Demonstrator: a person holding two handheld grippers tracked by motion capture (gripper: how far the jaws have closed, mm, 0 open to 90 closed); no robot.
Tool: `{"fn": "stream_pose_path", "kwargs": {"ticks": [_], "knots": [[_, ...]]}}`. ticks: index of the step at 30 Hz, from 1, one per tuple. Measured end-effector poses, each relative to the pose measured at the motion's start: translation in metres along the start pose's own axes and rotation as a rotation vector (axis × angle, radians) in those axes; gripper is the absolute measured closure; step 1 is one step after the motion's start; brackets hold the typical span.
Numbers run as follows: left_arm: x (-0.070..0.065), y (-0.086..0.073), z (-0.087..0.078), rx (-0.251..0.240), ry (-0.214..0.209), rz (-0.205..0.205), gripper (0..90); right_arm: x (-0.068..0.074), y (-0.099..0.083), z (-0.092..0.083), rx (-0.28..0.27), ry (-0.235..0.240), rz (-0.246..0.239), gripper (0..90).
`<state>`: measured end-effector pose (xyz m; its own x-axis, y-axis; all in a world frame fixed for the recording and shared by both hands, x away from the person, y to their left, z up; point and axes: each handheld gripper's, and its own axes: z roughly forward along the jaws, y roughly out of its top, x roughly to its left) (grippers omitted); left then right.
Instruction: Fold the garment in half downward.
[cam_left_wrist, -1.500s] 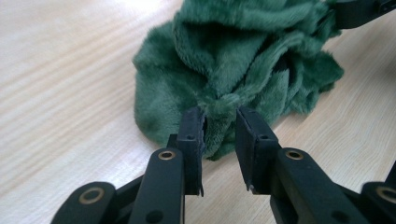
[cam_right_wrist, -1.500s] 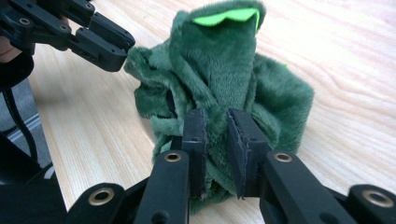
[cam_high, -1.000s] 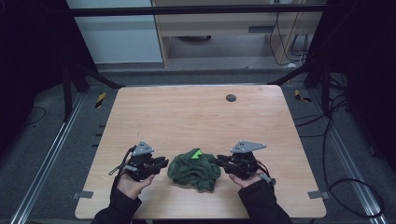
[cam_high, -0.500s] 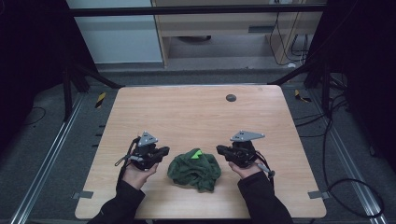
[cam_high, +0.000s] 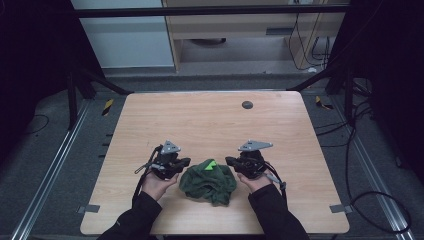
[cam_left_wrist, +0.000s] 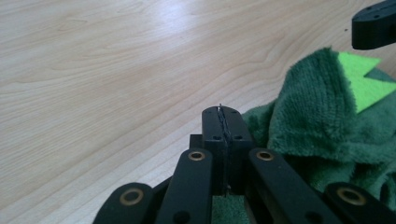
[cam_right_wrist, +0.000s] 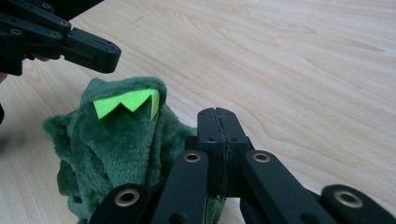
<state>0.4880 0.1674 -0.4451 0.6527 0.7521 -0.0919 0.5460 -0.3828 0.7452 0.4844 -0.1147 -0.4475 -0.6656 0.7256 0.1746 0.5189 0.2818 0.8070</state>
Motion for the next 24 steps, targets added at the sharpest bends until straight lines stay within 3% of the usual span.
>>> {"fn": "stream_pose_path", "kwargs": {"ticks": [12,24], "knots": [[-0.009,-0.006,0.009,0.033,-0.057,0.019,89.6,0.01,-0.006,0.01,0.039,0.029,-0.009,89.9],[-0.019,-0.008,-0.009,0.012,-0.098,0.042,89.3,0.026,-0.007,0.007,0.041,0.08,-0.046,89.9]]}}
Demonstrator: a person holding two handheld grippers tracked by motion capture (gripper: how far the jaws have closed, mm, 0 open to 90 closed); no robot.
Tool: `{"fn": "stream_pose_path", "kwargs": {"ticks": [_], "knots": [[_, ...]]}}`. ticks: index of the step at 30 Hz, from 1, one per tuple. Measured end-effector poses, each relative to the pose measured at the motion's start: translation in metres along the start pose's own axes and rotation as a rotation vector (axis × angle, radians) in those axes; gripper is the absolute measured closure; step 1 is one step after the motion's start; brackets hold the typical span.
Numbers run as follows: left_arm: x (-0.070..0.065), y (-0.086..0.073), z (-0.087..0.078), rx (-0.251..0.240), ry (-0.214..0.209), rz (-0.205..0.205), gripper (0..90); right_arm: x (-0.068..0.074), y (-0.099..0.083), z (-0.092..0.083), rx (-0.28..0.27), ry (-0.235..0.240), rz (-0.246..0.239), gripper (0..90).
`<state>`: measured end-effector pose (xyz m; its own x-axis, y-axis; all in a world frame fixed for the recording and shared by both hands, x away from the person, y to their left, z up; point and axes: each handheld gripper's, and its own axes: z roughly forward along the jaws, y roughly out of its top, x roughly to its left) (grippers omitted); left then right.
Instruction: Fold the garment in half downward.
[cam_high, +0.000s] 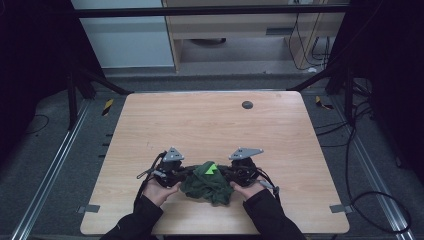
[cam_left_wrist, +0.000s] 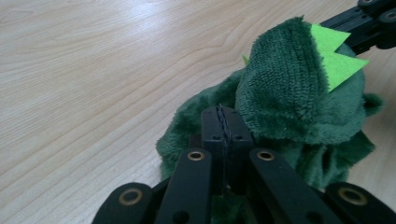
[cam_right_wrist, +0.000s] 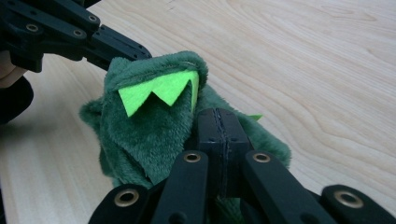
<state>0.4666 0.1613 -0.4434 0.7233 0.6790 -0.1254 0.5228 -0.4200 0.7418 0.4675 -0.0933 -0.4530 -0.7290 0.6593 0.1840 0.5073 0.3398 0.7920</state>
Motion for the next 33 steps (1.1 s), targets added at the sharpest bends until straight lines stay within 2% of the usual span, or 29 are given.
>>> {"fn": "stream_pose_path", "kwargs": {"ticks": [12,16,23,28,33], "knots": [[-0.013,-0.006,-0.014,-0.011,-0.035,0.027,89.3,0.012,-0.006,-0.01,-0.007,0.033,-0.015,89.9],[-0.018,-0.008,-0.017,-0.006,-0.042,0.05,89.3,0.015,-0.009,-0.012,-0.004,0.038,-0.015,89.9],[-0.024,-0.017,-0.02,0.012,-0.061,0.05,89.2,0.019,-0.016,-0.018,-0.001,0.046,-0.018,89.8],[-0.024,-0.023,-0.021,0.022,-0.049,0.051,89.2,0.02,-0.022,-0.02,0.013,0.046,-0.015,89.8],[-0.025,-0.026,-0.018,0.041,-0.057,0.049,89.1,0.023,-0.026,-0.02,0.022,0.052,-0.016,89.8]]}}
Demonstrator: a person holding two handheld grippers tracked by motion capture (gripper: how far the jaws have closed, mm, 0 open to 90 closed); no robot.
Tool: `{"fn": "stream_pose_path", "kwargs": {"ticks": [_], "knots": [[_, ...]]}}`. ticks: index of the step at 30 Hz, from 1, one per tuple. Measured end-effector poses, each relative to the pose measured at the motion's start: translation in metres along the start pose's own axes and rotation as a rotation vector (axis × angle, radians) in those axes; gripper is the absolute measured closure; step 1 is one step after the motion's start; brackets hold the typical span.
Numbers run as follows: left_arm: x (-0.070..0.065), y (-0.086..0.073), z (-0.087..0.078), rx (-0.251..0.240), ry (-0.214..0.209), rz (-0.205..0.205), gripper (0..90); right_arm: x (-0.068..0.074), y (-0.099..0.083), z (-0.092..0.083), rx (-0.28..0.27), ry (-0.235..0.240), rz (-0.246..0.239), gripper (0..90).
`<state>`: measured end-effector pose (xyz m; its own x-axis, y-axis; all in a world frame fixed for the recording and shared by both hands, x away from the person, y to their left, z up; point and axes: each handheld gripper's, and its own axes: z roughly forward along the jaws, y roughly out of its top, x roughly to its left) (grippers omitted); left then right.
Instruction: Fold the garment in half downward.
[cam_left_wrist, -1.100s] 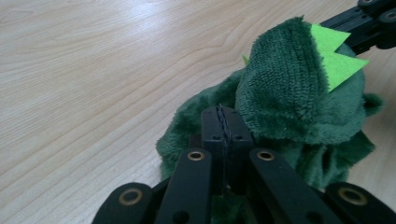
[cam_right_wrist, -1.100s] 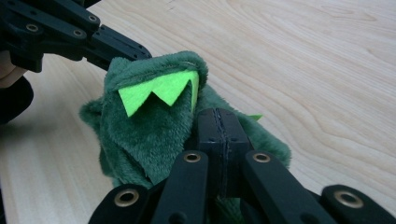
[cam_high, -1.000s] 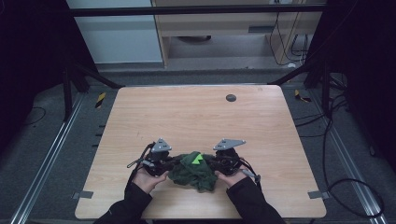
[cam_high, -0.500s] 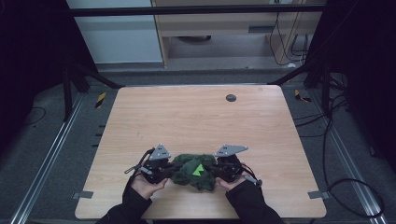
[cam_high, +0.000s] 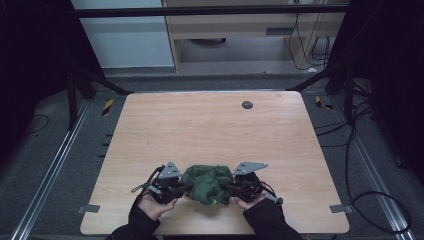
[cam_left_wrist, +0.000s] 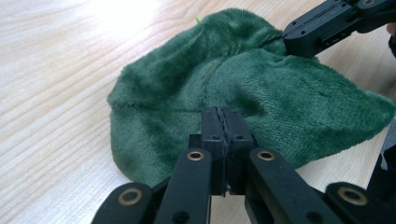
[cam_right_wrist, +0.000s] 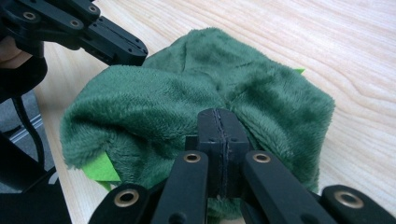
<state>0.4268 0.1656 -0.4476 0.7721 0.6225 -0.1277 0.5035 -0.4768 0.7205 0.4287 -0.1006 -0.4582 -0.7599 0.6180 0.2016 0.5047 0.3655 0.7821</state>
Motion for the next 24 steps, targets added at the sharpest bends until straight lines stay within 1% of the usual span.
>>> {"fn": "stream_pose_path", "kwargs": {"ticks": [4,5,6,7,8,10,12,14,15,16,20,21,24], "knots": [[-0.003,-0.004,0.004,0.02,-0.006,0.006,89.2,0.002,-0.004,0.0,0.01,0.007,0.002,89.7],[-0.005,-0.006,0.006,0.034,-0.007,0.009,89.2,0.002,-0.005,0.0,0.01,0.008,0.001,89.7],[-0.005,-0.006,0.006,0.034,-0.007,0.009,89.2,0.002,-0.006,0.0,0.014,0.01,0.003,89.6],[-0.006,-0.008,0.008,0.048,-0.004,0.013,89.3,0.002,-0.007,0.0,0.017,0.008,0.004,89.6],[-0.006,-0.008,0.008,0.048,-0.004,0.013,89.4,0.002,-0.007,0.0,0.017,0.008,0.004,89.6],[-0.009,-0.01,0.01,0.061,0.013,0.017,89.4,0.002,-0.01,0.001,0.026,0.007,0.004,89.6],[-0.009,-0.011,0.011,0.067,0.013,0.017,89.4,0.002,-0.011,0.002,0.028,0.006,0.002,89.6],[-0.008,-0.011,0.013,0.08,0.014,0.017,89.5,0.001,-0.012,0.004,0.041,0.003,0.003,89.6],[-0.007,-0.012,0.015,0.087,0.014,0.01,89.5,0.001,-0.014,0.007,0.05,0.001,0.004,89.7],[-0.007,-0.012,0.015,0.087,0.014,0.01,89.5,0.0,-0.015,0.008,0.055,-0.002,-0.003,89.7],[-0.006,-0.013,0.017,0.096,0.013,0.003,89.5,0.0,-0.015,0.01,0.058,-0.001,-0.002,89.6],[-0.006,-0.013,0.016,0.091,0.016,0.002,89.4,0.0,-0.015,0.009,0.061,-0.003,-0.002,89.5],[-0.005,-0.011,0.012,0.069,0.022,-0.008,87.6,0.0,-0.013,0.007,0.043,0.001,0.001,88.1]]}}
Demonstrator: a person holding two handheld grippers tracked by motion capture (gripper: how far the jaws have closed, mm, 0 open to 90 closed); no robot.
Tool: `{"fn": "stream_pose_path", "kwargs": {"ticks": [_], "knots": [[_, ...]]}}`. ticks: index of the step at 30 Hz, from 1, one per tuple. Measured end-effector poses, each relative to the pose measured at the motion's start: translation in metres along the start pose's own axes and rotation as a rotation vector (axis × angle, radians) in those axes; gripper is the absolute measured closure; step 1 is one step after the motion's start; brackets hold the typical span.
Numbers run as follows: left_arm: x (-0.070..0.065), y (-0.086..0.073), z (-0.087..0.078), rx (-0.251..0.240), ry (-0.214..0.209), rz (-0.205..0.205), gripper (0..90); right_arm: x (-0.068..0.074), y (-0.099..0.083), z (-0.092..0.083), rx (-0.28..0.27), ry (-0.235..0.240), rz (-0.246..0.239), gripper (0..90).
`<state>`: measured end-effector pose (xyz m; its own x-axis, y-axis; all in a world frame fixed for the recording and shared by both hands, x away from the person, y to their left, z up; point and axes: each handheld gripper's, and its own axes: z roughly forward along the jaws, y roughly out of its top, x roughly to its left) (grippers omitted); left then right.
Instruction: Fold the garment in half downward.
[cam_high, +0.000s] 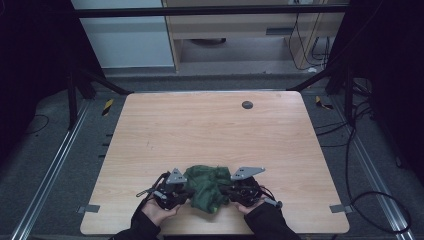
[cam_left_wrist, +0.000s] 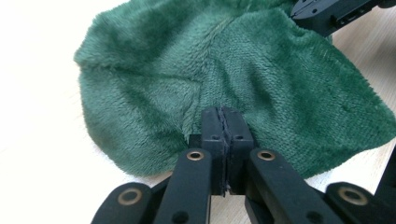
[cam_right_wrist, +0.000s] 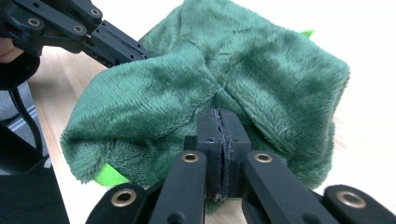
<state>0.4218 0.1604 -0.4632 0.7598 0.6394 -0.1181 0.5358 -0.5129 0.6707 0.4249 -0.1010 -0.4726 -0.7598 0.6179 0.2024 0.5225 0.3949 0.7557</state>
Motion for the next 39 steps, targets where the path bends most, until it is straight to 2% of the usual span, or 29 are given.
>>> {"fn": "stream_pose_path", "kwargs": {"ticks": [2,4,5,8,11,12,14,22,23,24,25,28,32,33,34,35,36,39], "knots": [[0.002,0.002,-0.005,-0.016,0.008,-0.002,85.1,-0.002,0.003,-0.006,-0.024,-0.004,0.006,86.7],[0.007,0.003,-0.012,-0.041,0.015,-0.018,84.4,-0.003,0.004,-0.009,-0.037,-0.006,0.012,85.8],[0.012,0.004,-0.017,-0.061,0.02,-0.031,83.2,-0.007,0.005,-0.014,-0.064,-0.012,0.019,84.5],[0.017,0.004,-0.023,-0.079,0.031,-0.053,81.5,-0.012,0.007,-0.02,-0.083,-0.03,0.025,83.4],[0.025,0.002,-0.029,-0.096,0.067,-0.07,77.8,-0.02,0.007,-0.028,-0.105,-0.061,0.041,81.1],[0.025,0.002,-0.029,-0.096,0.067,-0.07,76.7,-0.02,0.007,-0.028,-0.105,-0.061,0.041,81.1],[0.033,0.0,-0.033,-0.112,0.098,-0.09,74.1,-0.026,0.006,-0.033,-0.113,-0.094,0.048,78.1],[0.052,-0.008,-0.036,-0.111,0.163,-0.132,63.5,-0.045,0.001,-0.043,-0.127,-0.168,0.08,69.4],[0.057,-0.011,-0.037,-0.113,0.182,-0.141,60.2,-0.052,-0.001,-0.045,-0.127,-0.196,0.095,64.6],[0.057,-0.011,-0.037,-0.113,0.182,-0.141,59.1,-0.055,-0.002,-0.047,-0.131,-0.21,0.1,62.6],[0.062,-0.013,-0.038,-0.116,0.201,-0.15,57.4,-0.058,-0.003,-0.048,-0.133,-0.219,0.114,60.2],[0.068,-0.015,-0.04,-0.121,0.219,-0.157,53.6,-0.063,-0.005,-0.05,-0.134,-0.231,0.136,56.8],[0.082,-0.021,-0.044,-0.13,0.259,-0.183,46.9,-0.076,-0.01,-0.054,-0.131,-0.281,0.168,48.1],[0.082,-0.021,-0.044,-0.13,0.259,-0.183,45.7,-0.076,-0.01,-0.054,-0.131,-0.281,0.168,48.1],[0.088,-0.024,-0.045,-0.132,0.275,-0.189,44.1,-0.081,-0.013,-0.055,-0.123,-0.303,0.177,44.9],[0.088,-0.024,-0.045,-0.132,0.275,-0.189,42.7,-0.081,-0.013,-0.055,-0.123,-0.303,0.177,44.9],[0.091,-0.026,-0.046,-0.131,0.288,-0.187,41.4,-0.086,-0.016,-0.055,-0.115,-0.323,0.188,42.6],[0.099,-0.029,-0.046,-0.112,0.305,-0.185,38.2,-0.09,-0.018,-0.055,-0.11,-0.339,0.193,40.4]]}}
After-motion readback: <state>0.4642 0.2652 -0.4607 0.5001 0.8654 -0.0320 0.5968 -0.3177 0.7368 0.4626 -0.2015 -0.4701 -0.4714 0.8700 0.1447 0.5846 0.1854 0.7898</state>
